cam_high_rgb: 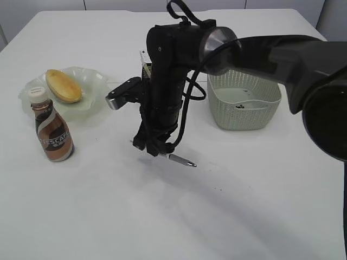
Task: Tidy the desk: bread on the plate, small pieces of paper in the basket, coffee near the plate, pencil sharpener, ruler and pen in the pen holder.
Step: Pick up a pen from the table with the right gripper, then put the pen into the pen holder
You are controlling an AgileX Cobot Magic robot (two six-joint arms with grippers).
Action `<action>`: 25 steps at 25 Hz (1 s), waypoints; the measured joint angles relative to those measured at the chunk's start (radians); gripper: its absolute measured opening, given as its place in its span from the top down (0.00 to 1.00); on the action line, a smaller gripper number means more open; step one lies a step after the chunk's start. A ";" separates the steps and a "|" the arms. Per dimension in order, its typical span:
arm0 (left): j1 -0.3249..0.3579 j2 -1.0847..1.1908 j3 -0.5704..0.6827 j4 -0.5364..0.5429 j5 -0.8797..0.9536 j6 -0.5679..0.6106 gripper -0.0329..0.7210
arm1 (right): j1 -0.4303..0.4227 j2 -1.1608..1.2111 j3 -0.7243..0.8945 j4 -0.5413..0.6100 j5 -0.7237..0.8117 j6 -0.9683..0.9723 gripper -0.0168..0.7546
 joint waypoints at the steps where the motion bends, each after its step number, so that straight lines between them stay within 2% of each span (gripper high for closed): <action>1: 0.000 0.000 0.000 0.000 0.000 0.000 0.52 | 0.000 -0.004 0.000 0.002 0.000 0.019 0.88; 14: 0.000 0.000 0.000 0.000 0.000 0.000 0.52 | 0.000 -0.164 0.000 0.006 0.006 0.337 0.88; 25: 0.000 0.000 0.000 -0.013 -0.023 0.000 0.52 | 0.000 -0.235 0.000 -0.044 -0.011 0.406 0.88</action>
